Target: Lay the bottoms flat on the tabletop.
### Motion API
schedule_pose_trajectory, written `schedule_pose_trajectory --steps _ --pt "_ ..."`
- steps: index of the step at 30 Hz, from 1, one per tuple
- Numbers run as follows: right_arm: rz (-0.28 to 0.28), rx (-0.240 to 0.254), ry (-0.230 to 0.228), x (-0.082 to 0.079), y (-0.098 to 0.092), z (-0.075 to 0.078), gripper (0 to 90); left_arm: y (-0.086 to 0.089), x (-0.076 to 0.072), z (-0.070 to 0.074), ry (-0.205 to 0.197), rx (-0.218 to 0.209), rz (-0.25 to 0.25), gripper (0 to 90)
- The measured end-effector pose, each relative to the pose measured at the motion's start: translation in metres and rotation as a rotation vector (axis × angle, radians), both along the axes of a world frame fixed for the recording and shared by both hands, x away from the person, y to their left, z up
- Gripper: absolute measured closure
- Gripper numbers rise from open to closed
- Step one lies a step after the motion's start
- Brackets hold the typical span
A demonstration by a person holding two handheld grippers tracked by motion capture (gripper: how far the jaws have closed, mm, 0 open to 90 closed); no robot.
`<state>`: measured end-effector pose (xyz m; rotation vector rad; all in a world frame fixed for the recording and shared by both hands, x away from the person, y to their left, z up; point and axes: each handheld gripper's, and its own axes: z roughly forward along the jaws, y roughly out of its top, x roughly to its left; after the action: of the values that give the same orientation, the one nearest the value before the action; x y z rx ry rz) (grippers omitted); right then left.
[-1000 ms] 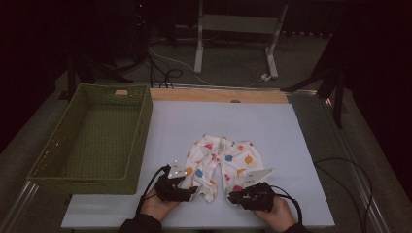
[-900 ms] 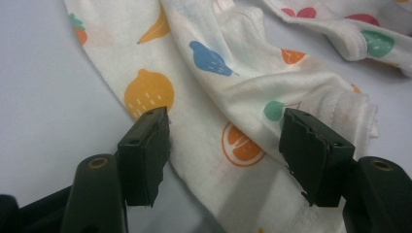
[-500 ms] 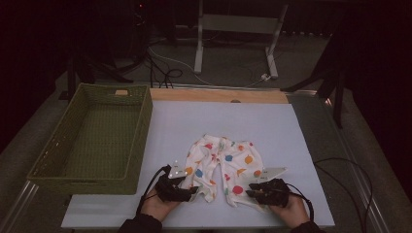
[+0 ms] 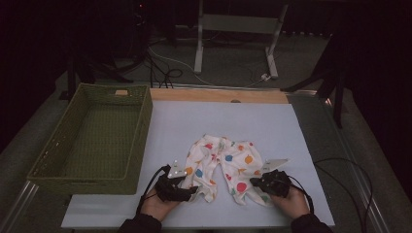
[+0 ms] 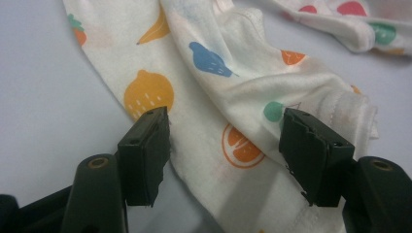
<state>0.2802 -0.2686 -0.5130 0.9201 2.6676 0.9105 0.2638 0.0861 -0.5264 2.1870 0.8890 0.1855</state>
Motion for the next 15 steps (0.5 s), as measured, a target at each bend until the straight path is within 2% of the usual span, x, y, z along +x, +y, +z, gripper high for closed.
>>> schedule_pose_trajectory --steps 2,6,7,8,9,13,15 --pt "-0.006 -0.004 -0.005 0.003 -0.002 0.0 90.0 0.0 0.0 0.0 0.0 0.0 0.0 36.3" --pt "-0.023 0.017 0.022 0.01 -0.009 0.0 89.3 0.0 0.0 0.0 0.002 -0.002 0.0 36.2" --pt "-0.018 0.003 -0.003 0.008 -0.008 0.0 83.6 0.0 0.0 0.0 0.002 -0.003 0.0 36.2" --pt "-0.018 0.003 -0.003 0.008 -0.008 0.0 83.6 0.0 0.0 0.0 0.002 -0.003 0.0 36.2" --pt "-0.013 0.026 0.006 0.004 -0.008 0.003 83.0 0.0 0.0 0.0 0.001 -0.002 0.0 36.0" --pt "0.002 0.039 0.003 0.0 -0.01 0.006 82.7 0.0 0.0 0.0 0.001 -0.004 0.002 35.8" --pt "0.013 0.07 0.006 -0.012 -0.012 0.011 83.9 0.0 0.0 0.0 0.002 -0.003 0.001 35.8"
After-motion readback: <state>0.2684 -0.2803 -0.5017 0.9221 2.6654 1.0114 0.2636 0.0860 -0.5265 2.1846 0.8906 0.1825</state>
